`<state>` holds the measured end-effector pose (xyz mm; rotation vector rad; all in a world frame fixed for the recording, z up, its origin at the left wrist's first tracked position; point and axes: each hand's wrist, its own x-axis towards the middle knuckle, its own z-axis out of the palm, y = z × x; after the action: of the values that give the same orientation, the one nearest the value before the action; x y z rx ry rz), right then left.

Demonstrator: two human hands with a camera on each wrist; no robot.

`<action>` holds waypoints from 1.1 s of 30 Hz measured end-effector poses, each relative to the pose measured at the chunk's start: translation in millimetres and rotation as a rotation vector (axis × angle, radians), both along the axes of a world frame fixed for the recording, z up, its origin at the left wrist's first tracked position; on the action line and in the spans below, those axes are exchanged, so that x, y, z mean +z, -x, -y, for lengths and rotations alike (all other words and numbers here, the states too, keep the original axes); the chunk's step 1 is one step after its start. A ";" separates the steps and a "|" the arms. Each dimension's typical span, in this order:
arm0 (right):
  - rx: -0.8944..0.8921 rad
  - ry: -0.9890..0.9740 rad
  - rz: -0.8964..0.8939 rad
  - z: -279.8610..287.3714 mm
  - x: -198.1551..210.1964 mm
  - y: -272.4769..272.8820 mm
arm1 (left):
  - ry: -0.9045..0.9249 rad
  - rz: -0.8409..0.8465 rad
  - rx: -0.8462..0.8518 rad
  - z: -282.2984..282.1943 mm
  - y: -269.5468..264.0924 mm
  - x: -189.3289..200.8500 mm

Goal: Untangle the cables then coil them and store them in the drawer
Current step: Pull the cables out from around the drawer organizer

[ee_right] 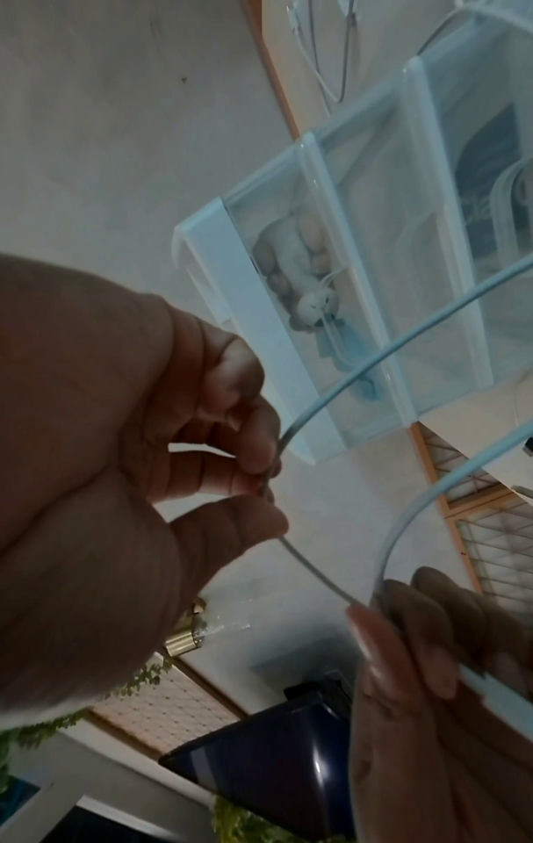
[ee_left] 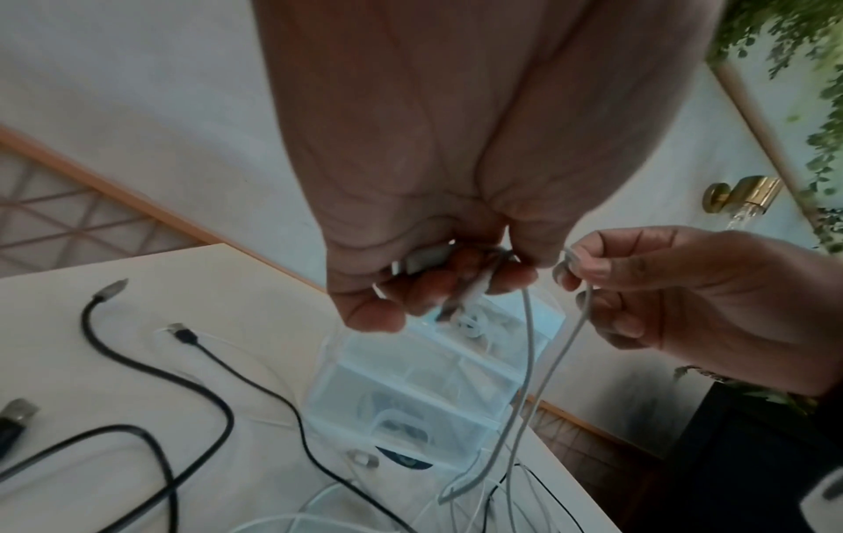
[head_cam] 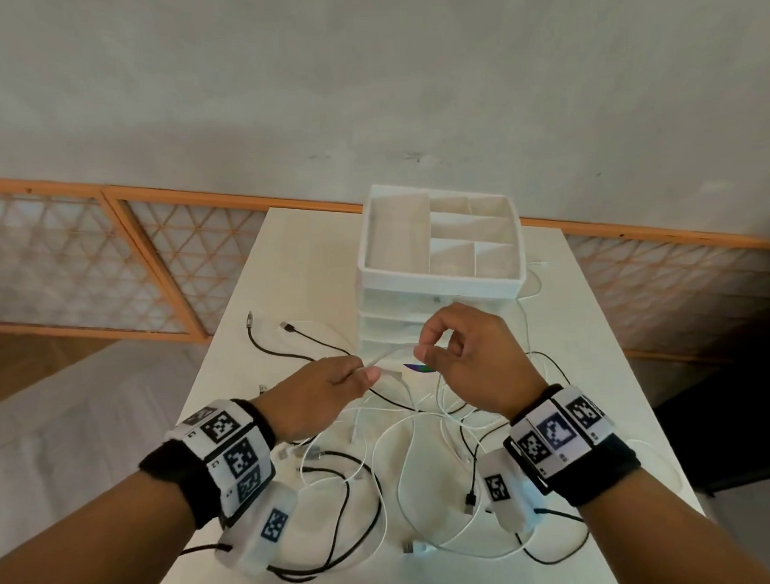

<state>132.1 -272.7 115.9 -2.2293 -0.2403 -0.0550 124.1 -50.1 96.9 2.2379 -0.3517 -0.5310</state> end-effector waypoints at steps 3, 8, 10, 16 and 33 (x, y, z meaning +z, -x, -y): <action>0.084 0.062 -0.093 1.7 2.5 4.4 | -0.009 0.050 0.026 -5.0 2.2 -4.7; 0.216 0.050 -0.209 -9.2 -4.5 14.0 | 0.170 0.043 -0.024 -7.1 0.3 6.6; 0.252 0.099 -0.262 -13.7 -11.3 14.6 | 0.172 0.145 -0.095 -8.4 -1.9 16.6; 0.057 0.673 -0.632 54.0 -32.6 -11.1 | 0.019 0.164 -0.004 -34.6 3.0 34.8; 0.080 0.460 -0.234 52.0 -110.3 72.1 | -0.384 -0.094 0.268 -12.4 13.4 -56.7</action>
<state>60.0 -324.7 5.6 -2.6504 -0.2295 0.3347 110.8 -37.6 40.2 2.5630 0.1105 -0.5941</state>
